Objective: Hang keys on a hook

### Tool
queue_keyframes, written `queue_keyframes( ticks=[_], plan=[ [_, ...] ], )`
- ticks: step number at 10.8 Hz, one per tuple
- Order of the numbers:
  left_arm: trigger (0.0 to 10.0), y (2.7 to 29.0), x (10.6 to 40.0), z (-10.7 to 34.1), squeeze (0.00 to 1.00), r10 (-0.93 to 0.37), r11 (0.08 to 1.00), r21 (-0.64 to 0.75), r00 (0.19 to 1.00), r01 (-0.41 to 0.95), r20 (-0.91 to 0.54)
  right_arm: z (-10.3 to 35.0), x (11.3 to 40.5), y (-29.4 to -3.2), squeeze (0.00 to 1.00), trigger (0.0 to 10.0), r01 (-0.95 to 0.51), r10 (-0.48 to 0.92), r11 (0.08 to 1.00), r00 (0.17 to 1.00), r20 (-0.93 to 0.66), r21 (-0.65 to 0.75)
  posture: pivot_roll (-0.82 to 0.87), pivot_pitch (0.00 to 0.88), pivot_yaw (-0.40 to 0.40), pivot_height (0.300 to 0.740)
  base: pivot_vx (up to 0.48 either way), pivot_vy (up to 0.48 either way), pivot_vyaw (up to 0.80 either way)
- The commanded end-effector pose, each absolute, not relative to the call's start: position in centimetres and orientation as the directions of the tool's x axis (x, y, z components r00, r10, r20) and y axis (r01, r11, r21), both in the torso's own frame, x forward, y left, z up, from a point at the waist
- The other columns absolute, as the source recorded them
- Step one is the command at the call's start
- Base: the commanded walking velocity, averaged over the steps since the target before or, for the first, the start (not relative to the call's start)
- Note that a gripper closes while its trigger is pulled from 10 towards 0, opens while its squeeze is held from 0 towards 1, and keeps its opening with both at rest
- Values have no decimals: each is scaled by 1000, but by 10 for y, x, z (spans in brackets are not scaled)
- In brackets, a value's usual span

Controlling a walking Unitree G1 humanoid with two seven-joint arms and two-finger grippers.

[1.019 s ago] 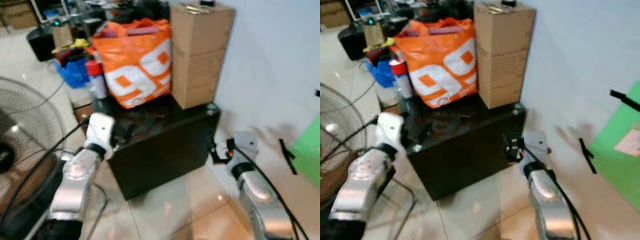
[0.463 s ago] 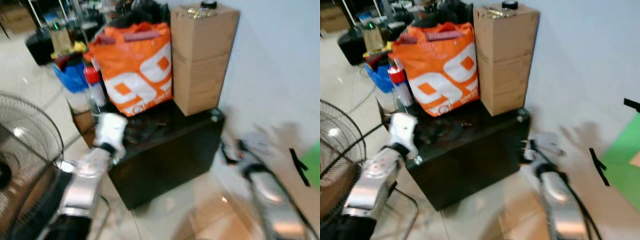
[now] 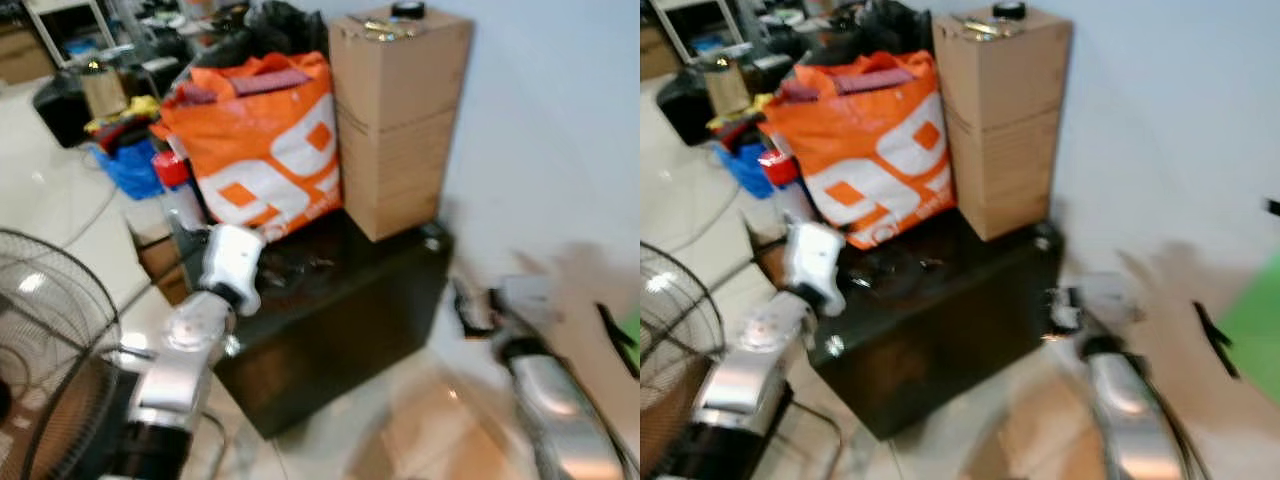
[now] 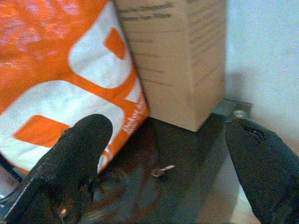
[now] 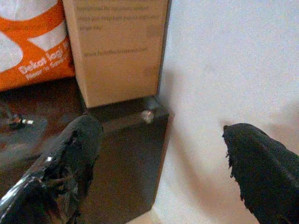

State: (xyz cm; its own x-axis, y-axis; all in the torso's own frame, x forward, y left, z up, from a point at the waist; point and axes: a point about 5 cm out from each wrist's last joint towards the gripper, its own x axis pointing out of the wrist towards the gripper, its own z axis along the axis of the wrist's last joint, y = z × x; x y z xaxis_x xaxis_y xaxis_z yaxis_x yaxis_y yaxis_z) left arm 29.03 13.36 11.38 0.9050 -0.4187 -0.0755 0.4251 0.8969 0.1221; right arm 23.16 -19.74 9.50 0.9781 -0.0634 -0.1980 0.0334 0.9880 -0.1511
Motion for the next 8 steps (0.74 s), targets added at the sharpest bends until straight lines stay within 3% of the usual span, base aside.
queue_keyframes(
  ticks=[1, 8],
  plan=[
    [10000, 146, 291, 115, 733, -385, 909, 141, 920, 392, -79, 99, 234, -185, 0, 10000, -1, -24, 991, 982, -187, -131, -211, 0, 104, 732, 322, 0, 0],
    [10000, 149, 295, 115, 733, -379, 910, 146, 922, 388, -82, 98, 233, -182, 0, 10000, 8, -33, 991, 981, -190, -130, -203, 0, 119, 732, 328, 0, 0]
  ],
)
